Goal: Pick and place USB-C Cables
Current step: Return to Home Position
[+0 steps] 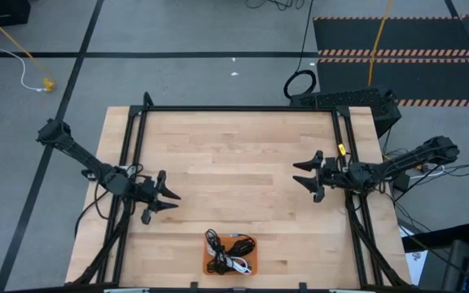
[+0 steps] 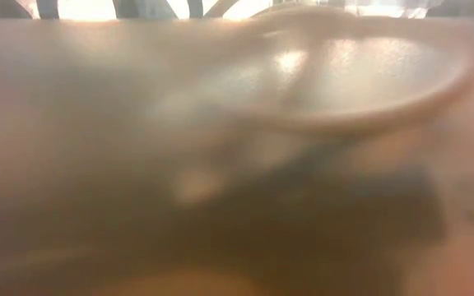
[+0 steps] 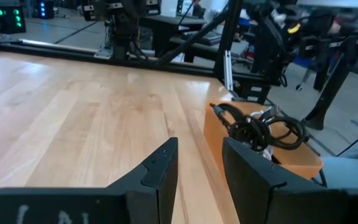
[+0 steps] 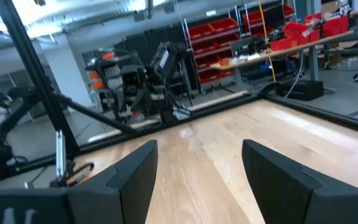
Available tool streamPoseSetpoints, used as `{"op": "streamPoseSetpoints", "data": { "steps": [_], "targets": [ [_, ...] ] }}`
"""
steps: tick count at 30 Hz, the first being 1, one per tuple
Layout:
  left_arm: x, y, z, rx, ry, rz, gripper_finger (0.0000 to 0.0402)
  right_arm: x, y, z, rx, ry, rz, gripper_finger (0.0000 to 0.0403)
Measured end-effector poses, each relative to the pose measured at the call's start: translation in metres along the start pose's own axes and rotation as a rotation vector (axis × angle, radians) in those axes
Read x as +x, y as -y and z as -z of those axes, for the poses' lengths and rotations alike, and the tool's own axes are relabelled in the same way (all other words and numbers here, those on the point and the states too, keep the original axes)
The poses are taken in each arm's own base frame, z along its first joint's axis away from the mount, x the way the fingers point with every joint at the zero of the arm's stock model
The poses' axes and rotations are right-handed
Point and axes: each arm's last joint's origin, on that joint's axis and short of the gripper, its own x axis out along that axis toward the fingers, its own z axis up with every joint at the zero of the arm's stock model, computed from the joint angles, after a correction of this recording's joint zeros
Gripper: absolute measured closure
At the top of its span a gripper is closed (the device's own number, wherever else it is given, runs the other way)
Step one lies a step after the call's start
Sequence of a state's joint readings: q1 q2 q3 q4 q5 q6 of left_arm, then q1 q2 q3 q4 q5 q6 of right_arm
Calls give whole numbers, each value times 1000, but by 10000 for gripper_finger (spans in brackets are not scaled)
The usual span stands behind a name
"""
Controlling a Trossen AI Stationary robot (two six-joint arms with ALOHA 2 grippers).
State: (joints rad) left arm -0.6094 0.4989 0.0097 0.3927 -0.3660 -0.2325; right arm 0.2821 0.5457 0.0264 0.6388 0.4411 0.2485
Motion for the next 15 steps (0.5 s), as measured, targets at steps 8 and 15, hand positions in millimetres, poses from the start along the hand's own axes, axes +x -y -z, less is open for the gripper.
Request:
{"op": "streamPoseSetpoints", "data": {
  "steps": [8, 15],
  "targets": [
    [-5, -3, -10, -32, 88, -6, 275, -7, 0, -12, 45, 92, -23, 177],
    [-9, -12, -19, -61, 178, -66, 275, -10, 0, -17, 63, 129, -32, 177]
  ]
}}
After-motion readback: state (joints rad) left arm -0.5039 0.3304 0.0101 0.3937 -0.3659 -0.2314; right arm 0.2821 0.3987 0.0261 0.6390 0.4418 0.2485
